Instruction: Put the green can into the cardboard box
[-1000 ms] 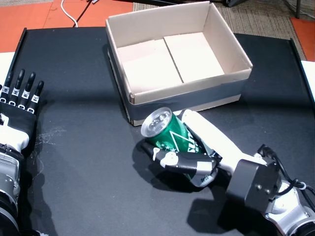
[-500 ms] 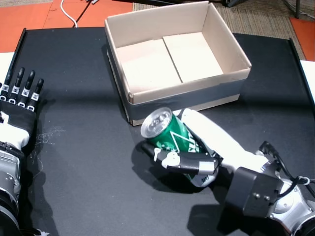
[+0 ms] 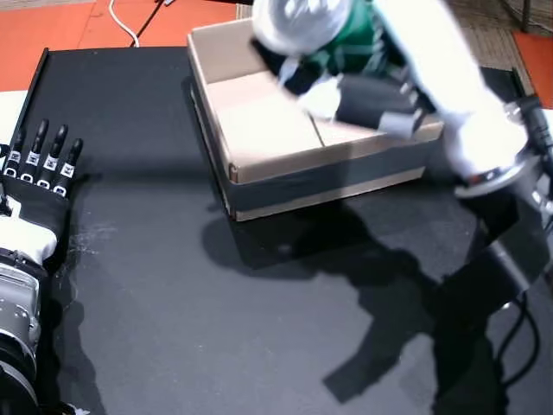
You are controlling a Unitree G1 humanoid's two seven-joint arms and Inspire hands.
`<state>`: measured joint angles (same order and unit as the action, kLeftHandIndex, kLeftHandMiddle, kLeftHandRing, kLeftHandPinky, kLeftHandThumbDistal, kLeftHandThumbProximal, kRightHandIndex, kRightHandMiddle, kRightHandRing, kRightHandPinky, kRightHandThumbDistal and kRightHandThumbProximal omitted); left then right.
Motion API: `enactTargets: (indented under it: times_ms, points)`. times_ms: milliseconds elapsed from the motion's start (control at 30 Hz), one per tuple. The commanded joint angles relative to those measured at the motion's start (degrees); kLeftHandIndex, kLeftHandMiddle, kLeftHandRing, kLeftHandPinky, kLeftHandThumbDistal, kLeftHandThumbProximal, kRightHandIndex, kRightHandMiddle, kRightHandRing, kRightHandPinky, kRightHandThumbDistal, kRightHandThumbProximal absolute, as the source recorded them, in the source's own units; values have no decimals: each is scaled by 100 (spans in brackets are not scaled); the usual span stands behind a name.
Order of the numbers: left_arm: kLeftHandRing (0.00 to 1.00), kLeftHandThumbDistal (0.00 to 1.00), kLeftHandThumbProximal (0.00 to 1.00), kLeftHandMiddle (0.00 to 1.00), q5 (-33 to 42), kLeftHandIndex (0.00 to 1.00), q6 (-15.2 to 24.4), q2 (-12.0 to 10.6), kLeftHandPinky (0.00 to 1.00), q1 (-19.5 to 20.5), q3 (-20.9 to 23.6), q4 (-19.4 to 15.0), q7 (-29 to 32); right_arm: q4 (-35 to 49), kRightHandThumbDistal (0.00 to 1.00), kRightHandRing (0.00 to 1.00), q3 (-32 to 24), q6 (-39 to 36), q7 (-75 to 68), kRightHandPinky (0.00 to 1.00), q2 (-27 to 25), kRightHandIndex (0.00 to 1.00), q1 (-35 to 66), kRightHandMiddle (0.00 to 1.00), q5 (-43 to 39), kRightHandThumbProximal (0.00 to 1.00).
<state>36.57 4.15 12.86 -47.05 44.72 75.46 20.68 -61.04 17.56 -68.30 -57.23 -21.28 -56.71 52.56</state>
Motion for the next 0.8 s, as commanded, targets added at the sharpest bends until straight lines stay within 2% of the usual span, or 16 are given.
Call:
enactTargets:
  times_ms: [0, 67, 100, 133, 200, 233, 333, 400, 433, 467, 567, 600, 633, 700, 767]
  points:
    - [84, 0, 100, 75, -82, 76, 67, -20, 100, 1, -42, 28, -63, -29, 26, 0, 184, 230, -1029, 16, -103, 0, -317, 0, 365, 25]
    - [83, 0, 100, 73, -74, 73, 59, -16, 99, 9, -41, 31, -20, -225, 20, 0, 514, 801, -2139, 19, -123, 0, -577, 0, 869, 26]
    - [82, 0, 100, 72, -67, 72, 53, -13, 98, 12, -36, 35, -2, -349, 21, 0, 655, 994, -2515, 19, -124, 0, -698, 0, 1019, 26]
    - [82, 0, 100, 71, -59, 71, 49, -12, 97, 17, -28, 38, 24, -500, 25, 0, 781, 1193, -2862, 21, -109, 0, -847, 0, 1128, 20]
    - [80, 0, 100, 68, -75, 68, 67, -16, 95, 21, -37, 43, 6, -780, 28, 0, 935, 1563, -3366, 21, -33, 0, -1121, 0, 1223, 27]
    - [79, 0, 100, 67, -82, 67, 77, -20, 94, 23, -42, 44, -2, -889, 23, 0, 940, 1780, -3479, 21, 24, 0, -1243, 0, 1209, 29]
    - [75, 0, 100, 64, -97, 65, 91, -28, 90, 20, -52, 51, -43, -1161, 16, 0, 843, 2114, -3527, 26, 209, 0, -1483, 0, 983, 33]
    - [71, 0, 100, 62, -99, 62, 74, -24, 86, 16, -55, 61, -48, -1401, 13, 0, 737, 2209, -3284, 29, 351, 0, -1618, 0, 676, 33]
    - [70, 0, 100, 61, -105, 61, 68, -21, 85, 21, -64, 65, -24, -1503, 16, 0, 635, 2323, -2981, 28, 436, 0, -1683, 0, 460, 35]
    - [69, 0, 100, 60, -107, 61, 65, -21, 85, 27, -69, 66, -2, -1569, 18, 0, 555, 2400, -2685, 29, 500, 0, -1734, 0, 275, 32]
    - [69, 0, 100, 57, -95, 57, 69, -33, 84, 35, -65, 68, 9, -1686, 22, 0, 305, 2493, -1475, 29, 679, 0, -1870, 0, -315, 17]
    - [70, 0, 100, 57, -91, 57, 68, -37, 84, 39, -62, 67, 27, -1716, 23, 2, 193, 2550, -912, 30, 741, 0, -1915, 0, -528, 7]
    - [70, 0, 100, 57, -87, 56, 65, -40, 83, 43, -61, 65, 45, -1739, 24, 3, 103, 2643, -379, 30, 792, 0, -1958, 0, -710, 1]
    - [68, 0, 100, 56, -87, 55, 53, -42, 82, 46, -64, 63, 58, -1758, 24, 4, 19, 2870, 415, 31, 850, 0, -2027, 0, -926, 0]
    - [68, 0, 100, 56, -79, 55, 62, -48, 82, 60, -59, 59, 116, -1771, 30, 3, -67, 3138, 1174, 30, 897, 0, -2086, 0, -1136, 0]
